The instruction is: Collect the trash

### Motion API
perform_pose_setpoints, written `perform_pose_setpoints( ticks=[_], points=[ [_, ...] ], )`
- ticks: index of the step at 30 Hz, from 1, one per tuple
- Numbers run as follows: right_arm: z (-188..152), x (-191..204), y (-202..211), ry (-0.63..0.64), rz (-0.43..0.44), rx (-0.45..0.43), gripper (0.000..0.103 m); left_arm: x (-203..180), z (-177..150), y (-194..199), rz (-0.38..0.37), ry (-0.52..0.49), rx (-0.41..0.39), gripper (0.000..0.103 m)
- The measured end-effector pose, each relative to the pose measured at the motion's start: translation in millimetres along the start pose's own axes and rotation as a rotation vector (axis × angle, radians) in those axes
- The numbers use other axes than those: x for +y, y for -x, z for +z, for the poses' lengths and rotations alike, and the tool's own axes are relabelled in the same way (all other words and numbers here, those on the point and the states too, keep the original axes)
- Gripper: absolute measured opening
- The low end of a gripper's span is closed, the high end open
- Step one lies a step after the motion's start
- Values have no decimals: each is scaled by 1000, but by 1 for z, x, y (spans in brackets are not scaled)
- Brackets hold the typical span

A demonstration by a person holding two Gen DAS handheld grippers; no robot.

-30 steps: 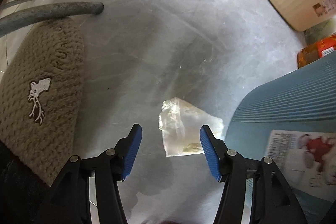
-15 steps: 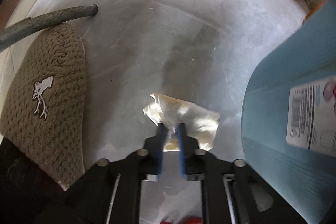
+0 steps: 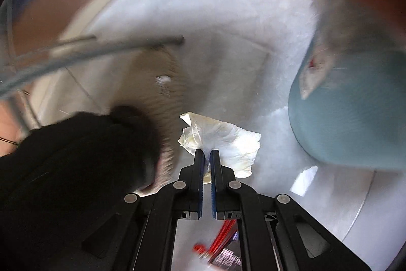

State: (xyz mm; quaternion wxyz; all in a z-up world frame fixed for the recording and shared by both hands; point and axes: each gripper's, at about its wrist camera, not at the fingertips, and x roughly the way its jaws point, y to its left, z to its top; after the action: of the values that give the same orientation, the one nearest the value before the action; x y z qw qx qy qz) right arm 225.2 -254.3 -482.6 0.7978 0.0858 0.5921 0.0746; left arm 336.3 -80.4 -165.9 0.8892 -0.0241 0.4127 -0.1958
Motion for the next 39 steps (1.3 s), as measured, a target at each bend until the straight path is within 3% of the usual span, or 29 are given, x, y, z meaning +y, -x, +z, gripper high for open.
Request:
perform_pose_setpoints(
  ticks=[7, 12, 16, 18, 19, 20, 23, 28, 35, 39],
  points=[
    [18, -18, 136, -126, 71, -248, 4, 2, -1, 5, 1, 4, -9, 42],
    [48, -38, 204, -148, -11, -407, 5, 1, -1, 8, 16, 0, -18, 42],
    [72, -65, 205, -221, -79, -419, 9, 2, -1, 15, 36, 10, -31, 42],
    [81, -75, 202, -242, -124, -412, 23, 4, 0, 24, 25, 23, -34, 42],
    [85, -85, 203, -241, -149, -400, 36, 5, 0, 32, 23, 24, -42, 42],
    [89, -87, 202, -240, -176, -389, 40, 4, 0, 38, 24, 20, -51, 42],
    [95, -88, 212, -242, -219, -381, 41, 5, 1, 62, 29, 9, -84, 46],
    [92, -51, 250, -214, -219, -433, 45, 7, 0, 105, 46, 5, -143, 49],
    [88, 46, 328, -105, -211, -572, 58, 5, -21, 176, 126, -32, -235, 54],
    [68, 109, 371, -50, -189, -646, 67, 8, -42, 217, 171, -60, -275, 58]
  ],
)
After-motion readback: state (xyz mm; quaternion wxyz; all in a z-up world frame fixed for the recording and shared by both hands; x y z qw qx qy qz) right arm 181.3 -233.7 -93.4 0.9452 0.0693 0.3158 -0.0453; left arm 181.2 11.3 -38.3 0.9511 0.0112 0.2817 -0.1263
